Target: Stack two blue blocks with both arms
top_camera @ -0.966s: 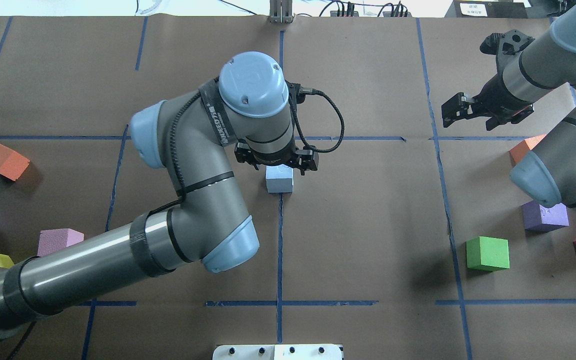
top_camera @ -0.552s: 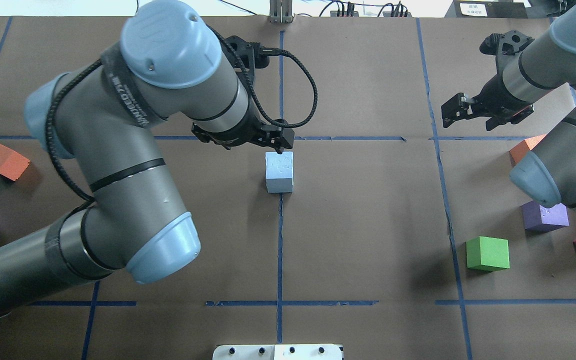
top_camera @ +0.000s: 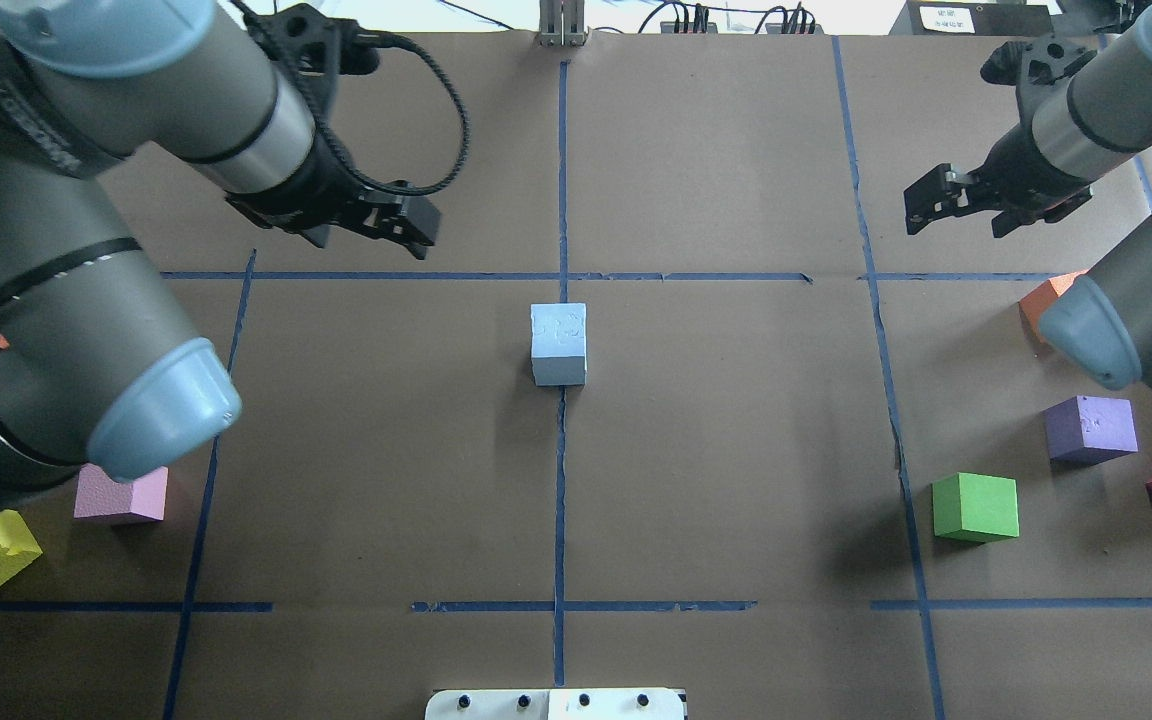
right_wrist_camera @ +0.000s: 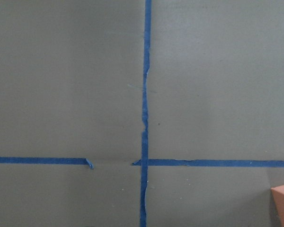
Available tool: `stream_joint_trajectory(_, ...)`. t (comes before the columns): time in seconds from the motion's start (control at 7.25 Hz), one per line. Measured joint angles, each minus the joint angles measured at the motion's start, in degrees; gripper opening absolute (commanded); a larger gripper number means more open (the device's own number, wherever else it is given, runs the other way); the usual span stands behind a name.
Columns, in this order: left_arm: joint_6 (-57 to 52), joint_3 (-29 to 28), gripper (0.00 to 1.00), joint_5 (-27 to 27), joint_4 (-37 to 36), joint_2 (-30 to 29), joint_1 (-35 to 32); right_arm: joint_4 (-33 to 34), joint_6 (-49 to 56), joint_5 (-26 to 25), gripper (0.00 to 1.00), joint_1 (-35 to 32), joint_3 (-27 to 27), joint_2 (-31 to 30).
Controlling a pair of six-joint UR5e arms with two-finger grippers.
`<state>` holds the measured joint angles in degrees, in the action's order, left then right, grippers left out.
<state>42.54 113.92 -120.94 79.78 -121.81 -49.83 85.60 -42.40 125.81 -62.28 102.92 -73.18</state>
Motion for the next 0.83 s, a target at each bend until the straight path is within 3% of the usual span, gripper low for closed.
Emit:
stream_joint_trajectory(0.41,-25.31,1.04,1.0,-8.28,0.09,14.97,-13.18,0.41,14.09,7.55,1.0,-11.45,-5.16,-2.35)
stream_joint_trajectory(0.83,-42.68,-4.36,1.0,-11.18,-0.4,22.52,-24.12,0.78,27.71,8.8,1.0,-17.98,-7.37,-7.92)
